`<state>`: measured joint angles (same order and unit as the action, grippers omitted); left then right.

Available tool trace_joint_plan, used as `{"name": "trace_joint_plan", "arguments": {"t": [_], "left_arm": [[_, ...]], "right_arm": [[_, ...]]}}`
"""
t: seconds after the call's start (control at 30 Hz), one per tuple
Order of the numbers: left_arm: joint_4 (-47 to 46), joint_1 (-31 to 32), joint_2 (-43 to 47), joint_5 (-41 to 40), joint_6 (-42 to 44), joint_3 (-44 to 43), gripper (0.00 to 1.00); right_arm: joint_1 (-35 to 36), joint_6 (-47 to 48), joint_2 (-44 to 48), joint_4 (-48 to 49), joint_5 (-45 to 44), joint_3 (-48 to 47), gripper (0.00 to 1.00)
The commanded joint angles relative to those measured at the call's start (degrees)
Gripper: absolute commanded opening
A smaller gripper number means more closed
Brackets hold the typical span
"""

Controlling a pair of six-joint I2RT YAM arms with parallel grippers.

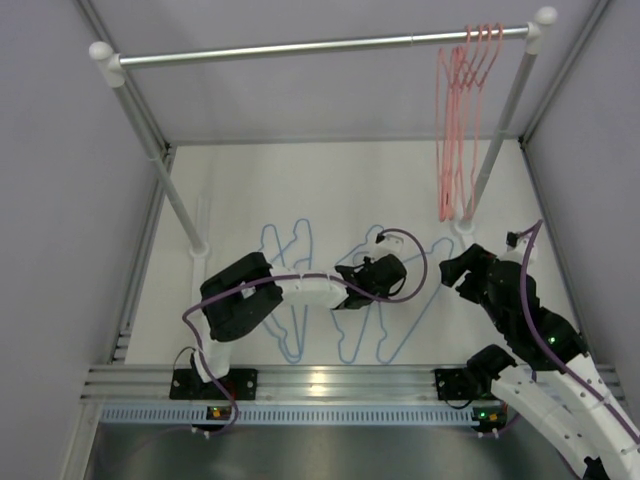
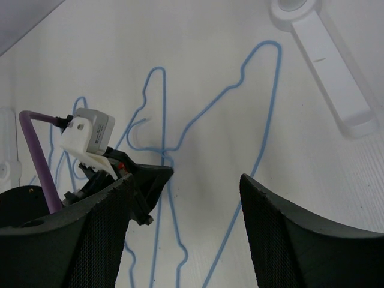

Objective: Organize the hangers

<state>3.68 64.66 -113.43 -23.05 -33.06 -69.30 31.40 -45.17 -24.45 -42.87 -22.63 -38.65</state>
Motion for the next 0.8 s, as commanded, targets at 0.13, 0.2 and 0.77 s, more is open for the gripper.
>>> {"name": "trace_joint_plan", "arguments": {"t": [0.13, 0.2, 0.77], "left_arm": [[3.2, 0.0, 12.2, -0.6, 0.2, 6.3, 0.0], [3.3, 0.0, 14.3, -0.6, 0.4, 7.9, 0.0], [3.2, 0.1, 28.7, 0.3, 0.4, 14.7, 0.0]], "right_arm": [[0.9, -0.2, -2.1, 1.7, 1.3, 0.2, 0.68], [0.9, -0.3, -2.5, 2.4, 2.1, 0.5, 0.68], [1.6, -3.3, -6.8, 12.9, 9.0, 8.2, 0.65]]}}
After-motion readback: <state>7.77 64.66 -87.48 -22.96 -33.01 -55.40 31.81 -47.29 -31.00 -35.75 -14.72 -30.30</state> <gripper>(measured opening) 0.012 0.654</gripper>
